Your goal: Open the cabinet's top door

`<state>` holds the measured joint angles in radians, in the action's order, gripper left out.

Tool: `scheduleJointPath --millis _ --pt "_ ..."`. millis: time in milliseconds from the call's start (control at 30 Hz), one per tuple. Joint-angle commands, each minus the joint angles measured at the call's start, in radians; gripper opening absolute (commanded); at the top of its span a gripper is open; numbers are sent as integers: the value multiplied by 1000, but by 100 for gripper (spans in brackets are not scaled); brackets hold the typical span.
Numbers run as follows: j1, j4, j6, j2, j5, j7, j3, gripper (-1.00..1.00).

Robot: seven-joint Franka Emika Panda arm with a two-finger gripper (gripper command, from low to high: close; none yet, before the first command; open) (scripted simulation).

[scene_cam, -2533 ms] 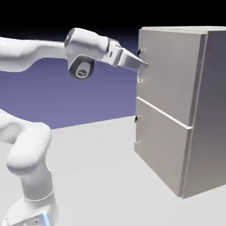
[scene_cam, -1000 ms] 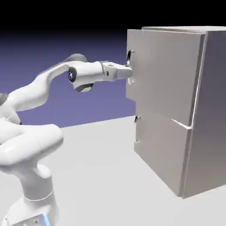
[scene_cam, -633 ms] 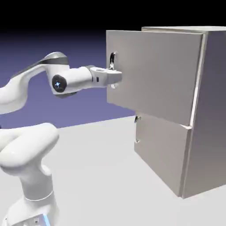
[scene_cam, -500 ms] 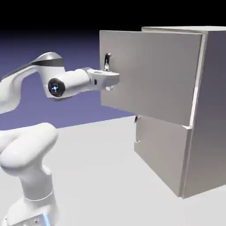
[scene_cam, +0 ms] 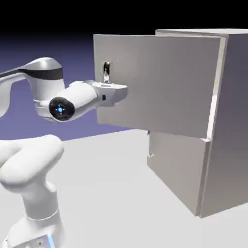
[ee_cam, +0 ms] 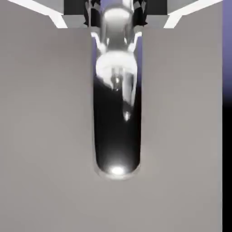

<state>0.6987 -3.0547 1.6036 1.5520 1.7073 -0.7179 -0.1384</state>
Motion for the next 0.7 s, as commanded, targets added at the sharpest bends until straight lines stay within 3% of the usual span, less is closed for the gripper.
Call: scheduleJointPath --millis 0,333,667 --pt "6 5 -23 -22 -35 -16 36 -100" --pt "-1 144 -269 -344 -401 -210 384 -100" --pt "-147 400 -500 -706 -677 -387 651 -100"
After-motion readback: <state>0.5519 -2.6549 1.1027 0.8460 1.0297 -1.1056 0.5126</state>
